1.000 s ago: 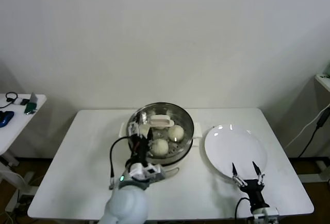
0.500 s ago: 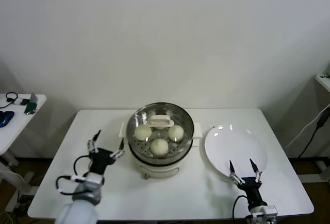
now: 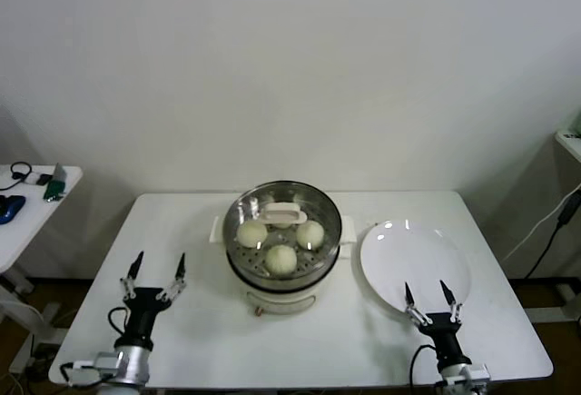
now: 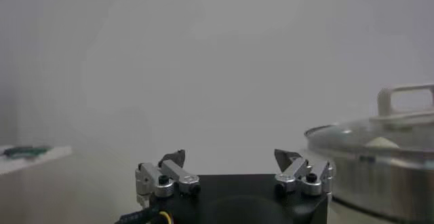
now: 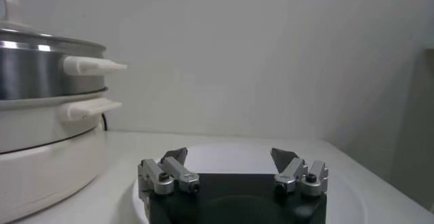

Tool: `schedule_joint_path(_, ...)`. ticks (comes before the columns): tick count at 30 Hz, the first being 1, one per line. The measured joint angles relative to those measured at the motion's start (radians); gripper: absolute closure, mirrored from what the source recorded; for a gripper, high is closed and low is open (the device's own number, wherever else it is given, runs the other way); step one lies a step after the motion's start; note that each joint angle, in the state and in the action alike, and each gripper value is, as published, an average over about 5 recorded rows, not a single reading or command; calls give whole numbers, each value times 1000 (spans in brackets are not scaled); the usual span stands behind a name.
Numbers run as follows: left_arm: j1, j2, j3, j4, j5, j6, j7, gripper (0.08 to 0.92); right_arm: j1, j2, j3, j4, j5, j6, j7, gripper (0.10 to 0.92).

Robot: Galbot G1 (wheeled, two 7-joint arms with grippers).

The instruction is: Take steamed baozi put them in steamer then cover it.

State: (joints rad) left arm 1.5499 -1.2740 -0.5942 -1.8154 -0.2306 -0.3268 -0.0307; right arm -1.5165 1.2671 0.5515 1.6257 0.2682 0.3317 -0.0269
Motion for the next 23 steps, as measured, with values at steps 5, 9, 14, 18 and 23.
schedule_joint_path(5,0,-3,12,68,-27,-57,7,177,-2,1,1,-2,9,4,-3,203)
schedule_joint_path(9,1,-4,15,99,-41,-81,13,177,-2,2,1,-2,12,9,-4,203)
schedule_joint_path(14,6,-3,17,123,-54,-102,16,177,-4,4,2,-1,12,11,-5,203)
schedule_joint_path(18,7,-3,19,137,-59,-114,19,177,-4,4,3,-1,12,13,-6,203)
schedule_joint_path(23,9,-3,21,147,-62,-121,21,177,-3,4,3,0,12,13,-6,203)
